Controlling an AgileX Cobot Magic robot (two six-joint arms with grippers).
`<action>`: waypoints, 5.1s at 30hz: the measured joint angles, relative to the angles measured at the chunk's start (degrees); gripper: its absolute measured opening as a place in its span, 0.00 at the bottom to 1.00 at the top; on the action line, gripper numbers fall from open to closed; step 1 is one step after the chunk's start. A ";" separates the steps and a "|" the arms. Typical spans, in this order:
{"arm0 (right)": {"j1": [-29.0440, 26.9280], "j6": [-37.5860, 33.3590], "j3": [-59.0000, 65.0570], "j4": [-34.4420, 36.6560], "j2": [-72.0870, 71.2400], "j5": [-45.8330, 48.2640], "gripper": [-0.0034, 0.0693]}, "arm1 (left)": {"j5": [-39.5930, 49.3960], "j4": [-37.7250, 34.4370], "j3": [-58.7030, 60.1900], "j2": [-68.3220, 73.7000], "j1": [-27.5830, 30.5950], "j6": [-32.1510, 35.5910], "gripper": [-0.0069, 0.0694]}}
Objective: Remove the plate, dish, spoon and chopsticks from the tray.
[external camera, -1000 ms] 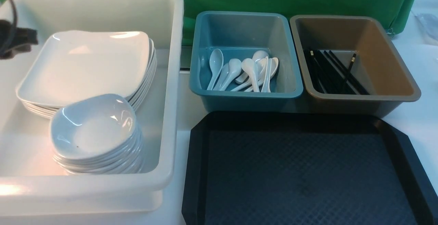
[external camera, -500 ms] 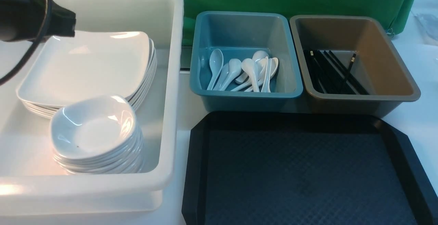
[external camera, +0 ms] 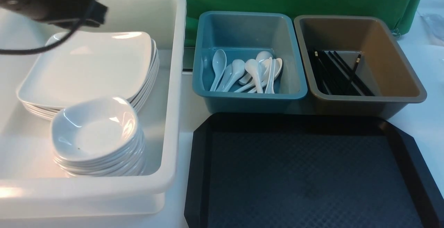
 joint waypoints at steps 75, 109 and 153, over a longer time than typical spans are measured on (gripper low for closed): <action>0.00 0.13 30.29 -4.35 -22.71 -40.86 0.10 | -4.54 -0.52 23.55 -35.31 -3.74 -8.63 0.11; 0.00 0.13 34.20 -4.35 -23.06 -44.22 0.23 | -26.61 -1.32 54.40 -66.45 -3.74 -13.44 0.11; 0.00 0.13 34.20 -4.35 -23.11 -44.24 0.35 | -39.32 5.98 84.61 -85.17 11.86 -11.90 0.11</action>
